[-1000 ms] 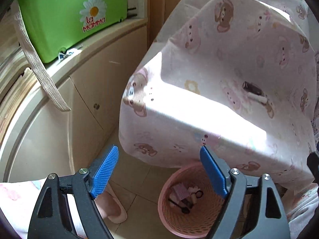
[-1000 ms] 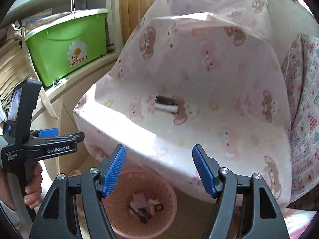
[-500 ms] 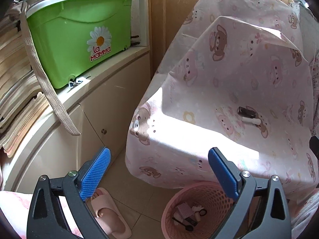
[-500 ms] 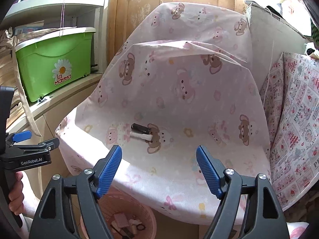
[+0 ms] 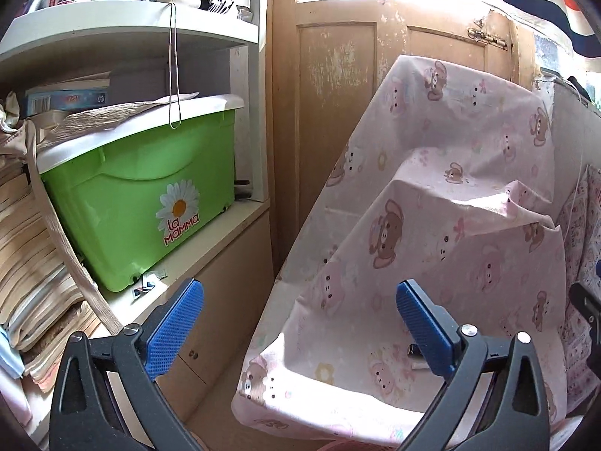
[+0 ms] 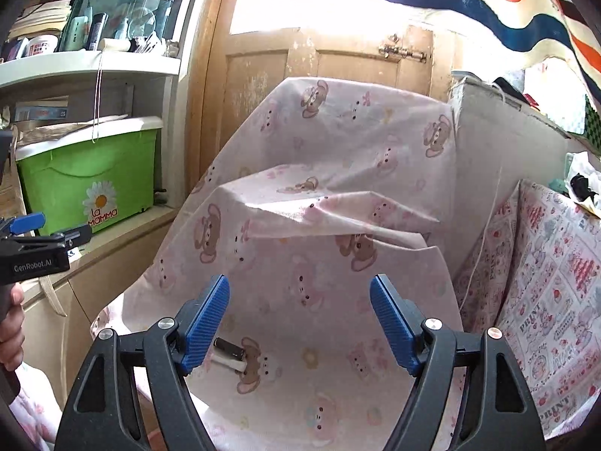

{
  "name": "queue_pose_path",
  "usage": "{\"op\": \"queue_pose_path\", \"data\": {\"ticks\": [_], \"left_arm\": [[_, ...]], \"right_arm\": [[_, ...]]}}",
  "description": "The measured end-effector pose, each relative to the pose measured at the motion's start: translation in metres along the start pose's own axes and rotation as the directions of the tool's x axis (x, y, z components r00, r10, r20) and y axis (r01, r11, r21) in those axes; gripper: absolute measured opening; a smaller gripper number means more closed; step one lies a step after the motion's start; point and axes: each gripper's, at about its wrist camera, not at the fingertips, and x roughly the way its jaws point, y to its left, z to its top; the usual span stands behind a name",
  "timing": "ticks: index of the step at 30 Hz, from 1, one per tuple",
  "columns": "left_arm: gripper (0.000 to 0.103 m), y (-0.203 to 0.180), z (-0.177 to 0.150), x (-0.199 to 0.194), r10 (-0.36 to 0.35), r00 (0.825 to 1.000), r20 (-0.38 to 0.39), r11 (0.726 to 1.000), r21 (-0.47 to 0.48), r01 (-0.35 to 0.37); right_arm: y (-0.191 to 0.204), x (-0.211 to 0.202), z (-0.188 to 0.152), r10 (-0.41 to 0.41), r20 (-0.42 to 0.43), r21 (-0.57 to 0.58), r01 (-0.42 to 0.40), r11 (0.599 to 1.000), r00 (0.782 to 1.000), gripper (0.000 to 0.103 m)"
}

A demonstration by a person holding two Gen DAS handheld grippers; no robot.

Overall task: Collect trash
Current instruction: 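Lower the open right gripper toward the black-and-white clip on the seat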

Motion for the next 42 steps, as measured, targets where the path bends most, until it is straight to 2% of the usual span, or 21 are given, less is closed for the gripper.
{"op": "queue_pose_path", "data": {"ticks": [4,7,10,12,18,22,24,29,31,35,42], "left_arm": [[0.102,-0.003,-0.020,0.016,0.013,1.000,-0.025,1.000,0.014,-0.012],[0.102,-0.001,-0.042,0.033,0.015,0.996,-0.086,1.000,0.004,-0.014],[0.102,0.000,-0.056,0.047,0.002,0.987,-0.159,1.000,-0.014,-0.005],[0.102,0.000,-0.059,0.049,0.001,0.986,-0.167,1.000,-0.023,-0.005],[0.102,-0.006,-0.062,0.064,-0.025,0.974,-0.227,0.999,-0.039,0.017],[0.102,-0.016,-0.069,0.078,-0.021,0.963,-0.269,1.000,-0.010,0.019],[0.101,-0.016,-0.070,0.081,-0.025,0.960,-0.280,0.999,-0.026,0.019],[0.102,-0.008,-0.061,0.078,-0.014,0.967,-0.256,0.998,-0.055,0.000],[0.102,-0.004,-0.058,0.077,0.000,0.969,-0.247,0.998,-0.064,-0.016],[0.102,0.006,-0.056,0.082,0.016,0.966,-0.259,0.996,-0.086,-0.040],[0.102,0.015,-0.058,0.086,0.008,0.958,-0.288,0.991,-0.127,-0.046]], "right_arm": [[-0.011,0.038,-0.024,0.014,-0.092,0.064,-0.008,0.998,0.996,0.079],[-0.017,0.057,-0.042,0.011,-0.139,0.093,0.002,0.996,0.990,0.079],[-0.021,0.072,-0.052,0.054,-0.189,0.101,-0.036,0.994,0.980,0.079],[-0.025,0.081,-0.056,0.078,-0.219,0.121,-0.052,0.991,0.973,0.079],[-0.047,0.109,-0.067,0.189,-0.299,0.296,-0.098,0.950,0.935,0.079],[-0.047,0.124,-0.073,0.246,-0.333,0.354,-0.121,0.927,0.910,0.079],[-0.041,0.131,-0.078,0.265,-0.351,0.366,-0.129,0.922,0.898,0.079],[-0.001,0.143,-0.082,0.269,-0.388,0.302,-0.154,0.941,0.882,0.079],[0.019,0.145,-0.083,0.255,-0.392,0.266,-0.157,0.951,0.884,0.079],[0.051,0.150,-0.089,0.179,-0.421,0.210,-0.096,0.973,0.889,0.079],[0.076,0.168,-0.099,0.123,-0.455,0.187,-0.040,0.982,0.882,0.079]]}}
